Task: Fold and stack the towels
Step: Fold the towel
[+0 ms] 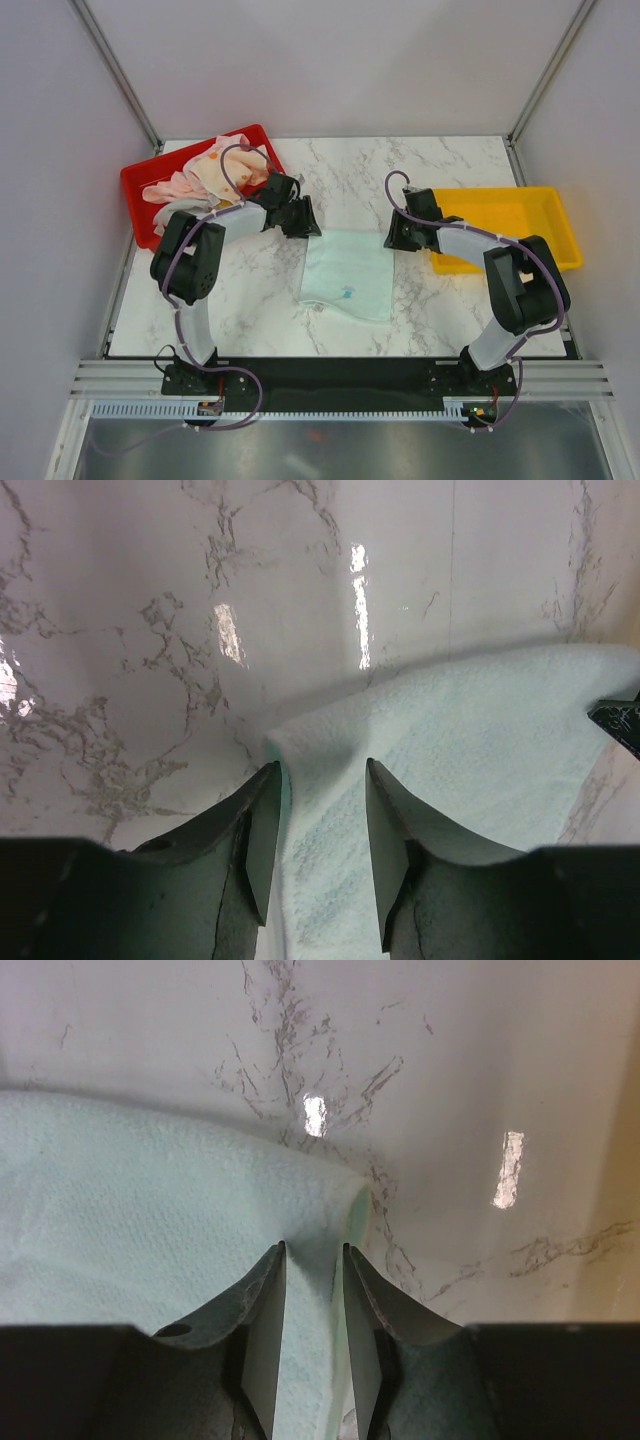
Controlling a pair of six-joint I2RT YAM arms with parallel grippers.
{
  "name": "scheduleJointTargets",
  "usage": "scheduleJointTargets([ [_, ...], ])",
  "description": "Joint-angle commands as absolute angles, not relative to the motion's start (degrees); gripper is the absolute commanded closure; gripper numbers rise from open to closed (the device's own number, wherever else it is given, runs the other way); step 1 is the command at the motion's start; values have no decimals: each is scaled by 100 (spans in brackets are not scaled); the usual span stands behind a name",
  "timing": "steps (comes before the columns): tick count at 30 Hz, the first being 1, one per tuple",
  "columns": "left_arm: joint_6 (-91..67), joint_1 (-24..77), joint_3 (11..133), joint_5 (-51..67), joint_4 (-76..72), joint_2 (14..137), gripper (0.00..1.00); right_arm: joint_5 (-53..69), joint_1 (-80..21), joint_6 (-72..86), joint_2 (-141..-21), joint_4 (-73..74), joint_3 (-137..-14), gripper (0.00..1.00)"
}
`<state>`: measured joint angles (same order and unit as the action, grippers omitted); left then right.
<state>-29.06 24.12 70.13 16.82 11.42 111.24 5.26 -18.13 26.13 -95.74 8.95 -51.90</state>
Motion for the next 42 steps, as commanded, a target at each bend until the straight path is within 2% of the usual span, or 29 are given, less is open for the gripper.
scheduleJointTargets([
  [1, -2698, 2408, 7251, 1872, 923, 11241, 54, 694, -1775, 2646, -9650, 607, -5185, 63],
  [5, -2760, 2408, 7172, 1872, 914, 11232, 58, 738, -1775, 2716, -9624, 554, -5194, 64],
  [11, -2795, 2408, 7058, 1907, 914, 11136, 54, 756, -1767, 2725, -9615, 527, -5186, 64],
  [17, -2848, 2417, 6952, 1942, 905, 11013, 54, 756, -1775, 2751, -9606, 501, -5133, 64],
  [20, -2856, 2417, 6952, 1969, 888, 11030, 59, 773, -1775, 2769, -9598, 466, -5115, 66],
  [22, -2848, 2417, 6996, 1986, 888, 11021, 71, 791, -1775, 2734, -9589, 466, -5133, 72],
  [23, -2848, 2417, 7005, 1995, 896, 11013, 77, 791, -1775, 2716, -9563, 466, -5150, 81],
  [24, -2839, 2417, 7022, 1995, 896, 10978, 87, 835, -1775, 2698, -9545, 466, -5159, 87],
  [25, -2830, 2417, 7075, 1995, 931, 10960, 91, 826, -1767, 2646, -9493, 475, -5177, 95],
  [27, -2760, 2417, 7084, 2013, 932, 10812, 98, 791, -1775, 2584, -9256, 483, -5159, 100],
  [33, -2646, 2426, 6532, 1960, 598, 10003, 98, 747, -1775, 2435, -8281, 501, -4818, 100],
  [42, -2689, 2645, 5424, 2144, 26, 7780, 98, 782, -1775, 2416, -6093, 773, -4281, 100],
])
